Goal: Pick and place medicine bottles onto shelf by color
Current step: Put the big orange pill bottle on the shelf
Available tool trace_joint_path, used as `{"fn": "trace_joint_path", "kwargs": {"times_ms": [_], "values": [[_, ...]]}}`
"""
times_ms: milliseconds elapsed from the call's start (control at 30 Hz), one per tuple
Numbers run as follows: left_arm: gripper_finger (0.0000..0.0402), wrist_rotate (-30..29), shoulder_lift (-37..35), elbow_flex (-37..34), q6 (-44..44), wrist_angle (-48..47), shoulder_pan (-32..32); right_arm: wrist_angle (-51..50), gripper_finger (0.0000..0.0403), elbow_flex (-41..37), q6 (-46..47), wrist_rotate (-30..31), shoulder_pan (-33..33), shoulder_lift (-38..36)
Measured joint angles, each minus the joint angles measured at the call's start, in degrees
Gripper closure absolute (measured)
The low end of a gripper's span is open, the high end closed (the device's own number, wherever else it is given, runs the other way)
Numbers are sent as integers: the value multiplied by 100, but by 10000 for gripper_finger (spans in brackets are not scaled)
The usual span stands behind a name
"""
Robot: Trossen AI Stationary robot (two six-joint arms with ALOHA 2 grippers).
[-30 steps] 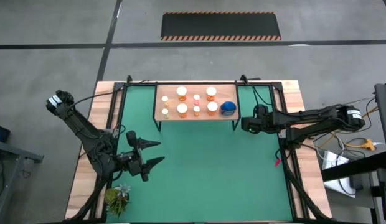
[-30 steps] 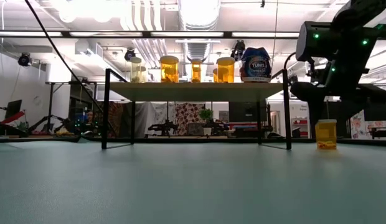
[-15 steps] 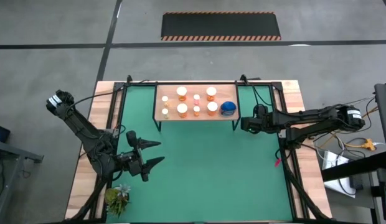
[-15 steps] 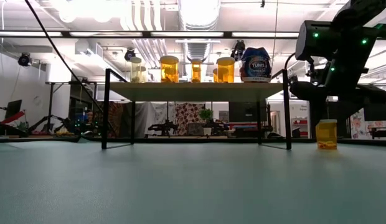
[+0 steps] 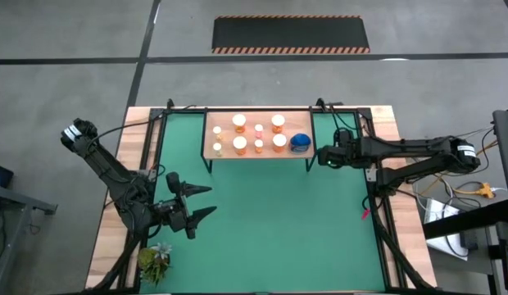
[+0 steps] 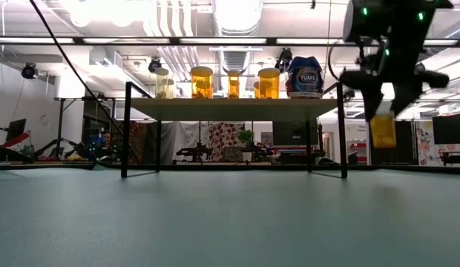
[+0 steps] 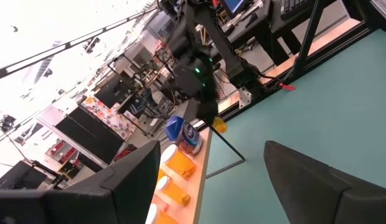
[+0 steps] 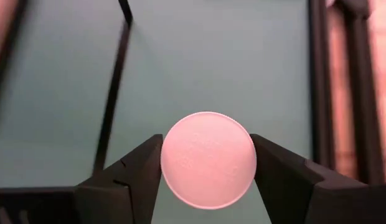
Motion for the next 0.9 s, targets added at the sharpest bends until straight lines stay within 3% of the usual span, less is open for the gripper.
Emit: {"fn": "trace_joint_path", "kwargs": {"times_ms": [267, 533, 900], "values": [[132, 0, 18, 0, 0, 6, 0, -1177, 188, 1688, -605, 433, 1, 0], [132, 2, 20, 0, 2, 4, 0, -1230, 188, 3313, -1744, 476, 1, 40], [132, 2, 19, 0, 2, 5, 0, -836, 188, 4247, -3276, 208, 1, 42]]}}
